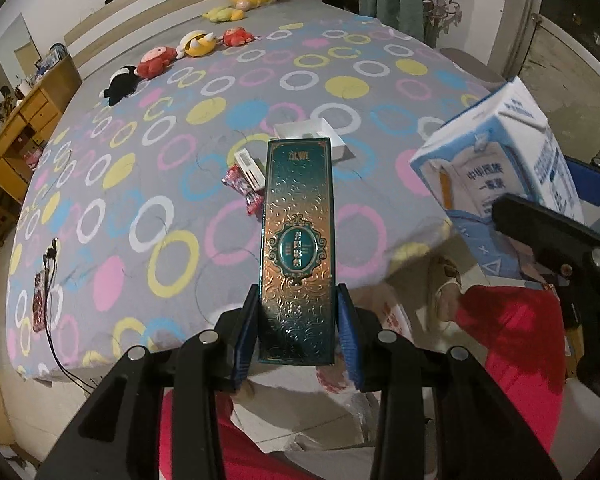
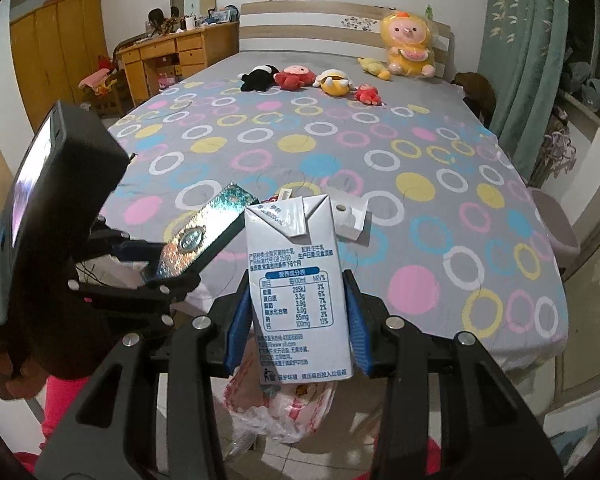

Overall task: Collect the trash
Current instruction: 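Carry the green box and milk carton down toward the white bag, then open both tools to drop the box and carton into the bag, then raise both tools back toward the remaining trash on the bed, then grasp the red-white toothpaste box with left tool while right tool grasps the white tray, then carry the toothpaste box and white tray down toward the white bag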

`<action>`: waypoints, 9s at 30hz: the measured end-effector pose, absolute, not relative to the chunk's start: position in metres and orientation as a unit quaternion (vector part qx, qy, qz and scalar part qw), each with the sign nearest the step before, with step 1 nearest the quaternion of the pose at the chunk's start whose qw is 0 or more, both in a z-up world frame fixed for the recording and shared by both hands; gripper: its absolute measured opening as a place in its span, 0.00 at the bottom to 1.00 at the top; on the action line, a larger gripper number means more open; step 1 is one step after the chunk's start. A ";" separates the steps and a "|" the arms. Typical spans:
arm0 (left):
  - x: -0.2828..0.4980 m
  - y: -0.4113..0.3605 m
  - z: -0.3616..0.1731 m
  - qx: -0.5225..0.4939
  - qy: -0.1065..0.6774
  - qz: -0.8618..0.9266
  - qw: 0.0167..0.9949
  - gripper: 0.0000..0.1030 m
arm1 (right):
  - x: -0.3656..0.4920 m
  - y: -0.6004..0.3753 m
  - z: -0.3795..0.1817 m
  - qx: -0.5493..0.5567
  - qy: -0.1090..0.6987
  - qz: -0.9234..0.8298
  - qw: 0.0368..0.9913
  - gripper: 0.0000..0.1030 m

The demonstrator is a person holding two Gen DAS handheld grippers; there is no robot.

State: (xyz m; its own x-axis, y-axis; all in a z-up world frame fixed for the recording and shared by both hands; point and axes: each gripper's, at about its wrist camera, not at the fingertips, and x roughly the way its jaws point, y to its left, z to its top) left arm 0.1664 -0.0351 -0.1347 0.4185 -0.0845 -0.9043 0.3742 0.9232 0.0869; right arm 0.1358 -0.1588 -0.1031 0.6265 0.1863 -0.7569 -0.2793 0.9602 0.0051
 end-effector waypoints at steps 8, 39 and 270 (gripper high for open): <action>0.140 -0.042 -0.161 0.131 0.538 -0.139 0.821 0.35 | 0.114 -0.163 -0.117 -0.044 0.420 0.126 0.897 0.41; 0.126 -0.046 -0.302 0.104 0.636 -0.151 0.749 0.35 | 0.127 -0.166 -0.241 -0.006 0.512 0.111 0.852 0.41; 0.439 -0.022 -0.205 0.013 0.642 -0.113 0.758 0.23 | 0.362 -0.201 -0.227 -0.134 0.490 0.192 0.840 0.02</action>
State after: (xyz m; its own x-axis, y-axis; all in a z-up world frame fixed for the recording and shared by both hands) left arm 0.4393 -0.0222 -0.2049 0.1494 -0.1552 -0.9765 0.1885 0.9740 -0.1260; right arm 0.3621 -0.2009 -0.2268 0.4456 0.1900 -0.8748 -0.4534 0.8905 -0.0376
